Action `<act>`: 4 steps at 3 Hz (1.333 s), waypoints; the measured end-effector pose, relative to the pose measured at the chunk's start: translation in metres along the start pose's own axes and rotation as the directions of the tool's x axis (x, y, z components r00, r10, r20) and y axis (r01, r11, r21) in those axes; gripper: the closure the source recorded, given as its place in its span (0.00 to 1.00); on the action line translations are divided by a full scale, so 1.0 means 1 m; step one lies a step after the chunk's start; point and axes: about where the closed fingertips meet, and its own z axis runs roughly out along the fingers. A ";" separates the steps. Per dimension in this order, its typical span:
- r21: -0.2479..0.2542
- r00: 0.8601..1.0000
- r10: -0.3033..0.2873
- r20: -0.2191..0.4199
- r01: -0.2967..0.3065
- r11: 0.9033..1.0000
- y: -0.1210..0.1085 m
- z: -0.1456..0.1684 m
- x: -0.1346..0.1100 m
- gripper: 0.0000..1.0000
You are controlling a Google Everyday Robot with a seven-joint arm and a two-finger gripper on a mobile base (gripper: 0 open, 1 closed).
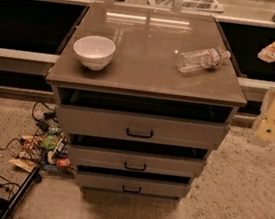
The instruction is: Open bottom drawer
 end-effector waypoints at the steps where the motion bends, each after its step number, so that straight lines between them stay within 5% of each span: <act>1: 0.000 1.000 0.000 0.000 0.000 1.000 0.000 0.000 0.000 0.00; 2: -0.006 1.000 0.010 -0.001 -0.010 1.000 0.010 0.023 0.002 0.00; 4: -0.045 0.996 0.059 0.064 -0.056 0.997 0.067 0.138 0.021 0.00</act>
Offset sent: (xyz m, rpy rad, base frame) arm -0.0091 0.0129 -0.0920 0.0122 0.0470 -0.0312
